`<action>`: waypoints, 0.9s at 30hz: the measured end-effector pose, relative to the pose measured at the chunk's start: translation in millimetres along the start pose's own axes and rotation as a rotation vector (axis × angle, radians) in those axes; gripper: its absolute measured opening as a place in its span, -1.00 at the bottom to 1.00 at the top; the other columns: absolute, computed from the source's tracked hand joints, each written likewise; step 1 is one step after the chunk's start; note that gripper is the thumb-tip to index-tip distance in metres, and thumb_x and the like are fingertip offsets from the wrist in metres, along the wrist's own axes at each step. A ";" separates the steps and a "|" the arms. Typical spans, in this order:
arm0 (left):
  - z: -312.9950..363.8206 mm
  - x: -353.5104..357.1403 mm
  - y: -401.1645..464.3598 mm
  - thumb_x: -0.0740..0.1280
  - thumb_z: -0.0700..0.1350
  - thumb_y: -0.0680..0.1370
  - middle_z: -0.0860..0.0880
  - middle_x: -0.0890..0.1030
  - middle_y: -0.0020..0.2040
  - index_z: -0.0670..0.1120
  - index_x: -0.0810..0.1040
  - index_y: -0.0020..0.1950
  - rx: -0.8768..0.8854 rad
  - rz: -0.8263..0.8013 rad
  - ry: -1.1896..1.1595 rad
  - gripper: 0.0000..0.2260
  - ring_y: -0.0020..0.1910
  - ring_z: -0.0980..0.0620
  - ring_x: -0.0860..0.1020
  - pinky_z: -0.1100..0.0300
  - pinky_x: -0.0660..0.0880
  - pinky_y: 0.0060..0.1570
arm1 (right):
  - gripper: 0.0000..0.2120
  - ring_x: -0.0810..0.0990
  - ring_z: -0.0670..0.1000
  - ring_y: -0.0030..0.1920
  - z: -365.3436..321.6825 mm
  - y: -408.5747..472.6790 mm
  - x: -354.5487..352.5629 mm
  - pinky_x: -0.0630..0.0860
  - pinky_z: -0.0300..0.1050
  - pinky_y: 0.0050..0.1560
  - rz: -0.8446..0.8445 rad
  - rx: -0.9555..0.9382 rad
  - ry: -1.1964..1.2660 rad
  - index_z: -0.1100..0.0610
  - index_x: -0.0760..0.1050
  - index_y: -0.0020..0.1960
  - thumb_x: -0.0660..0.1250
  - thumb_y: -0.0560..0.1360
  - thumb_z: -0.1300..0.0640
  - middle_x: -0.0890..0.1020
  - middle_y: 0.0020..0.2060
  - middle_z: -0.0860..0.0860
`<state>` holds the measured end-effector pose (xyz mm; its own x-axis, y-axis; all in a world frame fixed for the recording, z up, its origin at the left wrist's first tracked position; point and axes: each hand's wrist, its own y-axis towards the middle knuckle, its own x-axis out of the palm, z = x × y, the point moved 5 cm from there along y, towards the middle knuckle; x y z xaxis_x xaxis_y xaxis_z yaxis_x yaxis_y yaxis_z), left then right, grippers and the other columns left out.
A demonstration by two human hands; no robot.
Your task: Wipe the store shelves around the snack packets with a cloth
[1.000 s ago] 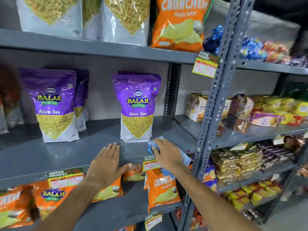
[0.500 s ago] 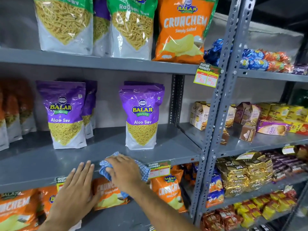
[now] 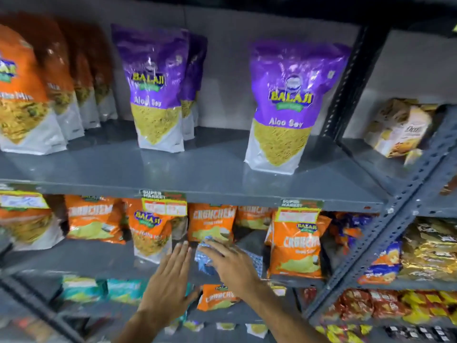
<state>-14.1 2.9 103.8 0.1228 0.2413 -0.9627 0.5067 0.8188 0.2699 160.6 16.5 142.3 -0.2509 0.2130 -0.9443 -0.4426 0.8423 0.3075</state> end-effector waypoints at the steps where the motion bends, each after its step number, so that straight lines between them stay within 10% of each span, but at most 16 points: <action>1: 0.3 11.5 2.5 0.24 0.32 0.57 -0.26 0.24 0.63 -0.29 0.27 0.60 -0.005 -0.016 -0.004 -0.16 0.59 -0.25 0.32 -0.09 0.14 0.53 | -0.42 0.50 -0.03 0.41 12.2 -0.4 13.0 0.58 -0.05 0.26 -0.054 0.031 -0.003 -0.11 0.39 0.46 0.42 0.49 0.15 0.46 0.48 -0.11; 9: -1.8 117.8 31.2 0.16 0.30 0.61 -0.36 0.41 0.53 -0.36 0.37 0.53 -0.081 -0.235 -0.092 -0.21 0.51 -0.34 0.43 -0.14 0.23 0.52 | -0.44 0.15 0.17 0.62 79.0 -7.6 104.3 0.15 0.26 0.56 -0.231 0.121 -0.144 -0.03 0.18 0.60 0.15 0.64 -0.14 0.21 0.62 0.08; 27: 17.3 103.1 33.5 -0.01 0.35 0.67 -0.29 0.19 0.65 -0.30 0.17 0.64 -0.089 -0.169 -0.114 -0.19 0.65 -0.24 0.19 -0.17 0.18 0.62 | -0.43 0.12 0.11 0.63 64.0 -48.3 92.1 0.13 0.24 0.57 -0.209 0.234 0.126 0.02 0.17 0.62 0.09 0.68 -0.18 0.18 0.63 0.05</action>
